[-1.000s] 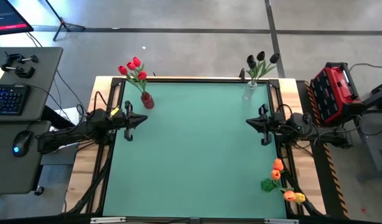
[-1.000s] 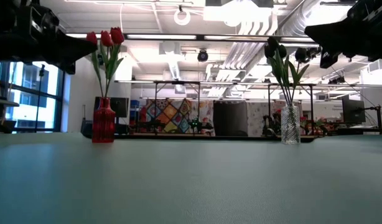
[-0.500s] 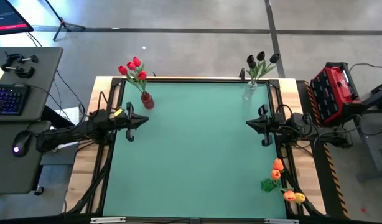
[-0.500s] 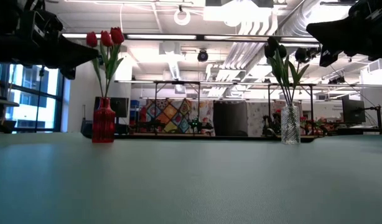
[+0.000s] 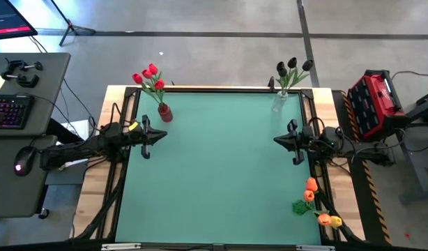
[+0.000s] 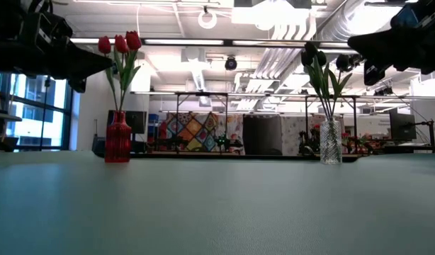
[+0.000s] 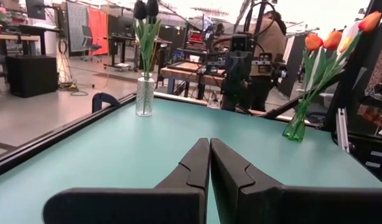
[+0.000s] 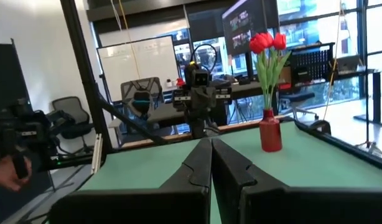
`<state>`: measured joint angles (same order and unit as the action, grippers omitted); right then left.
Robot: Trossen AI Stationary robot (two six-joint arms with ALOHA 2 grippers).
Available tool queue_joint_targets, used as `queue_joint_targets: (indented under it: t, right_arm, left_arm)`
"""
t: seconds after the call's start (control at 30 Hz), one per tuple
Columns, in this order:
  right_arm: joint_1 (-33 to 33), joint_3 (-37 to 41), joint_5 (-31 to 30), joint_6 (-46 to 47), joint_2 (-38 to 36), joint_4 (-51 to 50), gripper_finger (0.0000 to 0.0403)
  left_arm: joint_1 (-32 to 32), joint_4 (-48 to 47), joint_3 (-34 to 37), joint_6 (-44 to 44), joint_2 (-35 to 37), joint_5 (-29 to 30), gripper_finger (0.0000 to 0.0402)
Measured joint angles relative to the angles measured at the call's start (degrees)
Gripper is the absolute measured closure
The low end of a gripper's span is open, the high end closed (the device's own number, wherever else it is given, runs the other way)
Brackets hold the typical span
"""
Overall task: Sort flowers into vase by color
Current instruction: Return to Home Position
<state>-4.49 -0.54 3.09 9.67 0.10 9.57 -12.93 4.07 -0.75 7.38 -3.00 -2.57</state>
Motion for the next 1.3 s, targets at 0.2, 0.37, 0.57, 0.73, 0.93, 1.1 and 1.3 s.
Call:
queue_joint_targets:
  t: [0.2,0.37,0.57,0.73,0.93,1.1,1.3]
  right_arm:
    - [0.00,0.00,-0.02,0.60,0.00,-0.48,0.0403]
    - [0.00,0.01,-0.02,0.80,0.00,-0.51,0.0403]
    - [0.00,0.02,-0.02,0.79,0.00,-0.51,0.0402]
    - [0.00,0.02,-0.02,0.80,0.00,-0.51,0.0402]
    - [0.00,0.02,-0.02,0.79,0.00,-0.53,0.0402]
    - [0.00,0.02,-0.02,0.79,0.00,-0.53,0.0402]
    - [0.00,0.02,-0.04,0.79,0.00,-0.53,0.0402]
  left_arm:
    - [0.00,0.01,0.00,-0.02,0.00,0.13,0.0401]
    - [0.00,0.02,0.00,-0.01,0.00,0.16,0.0401]
    - [0.00,0.02,0.00,-0.02,0.00,0.20,0.0401]
    - [0.00,0.02,0.00,-0.04,0.00,0.26,0.0401]
    - [0.00,0.02,0.00,-0.04,0.00,0.26,0.0401]
    - [0.00,0.02,0.00,-0.04,0.00,0.26,0.0401]
    - [0.00,0.02,0.02,-0.04,0.00,0.26,0.0401]
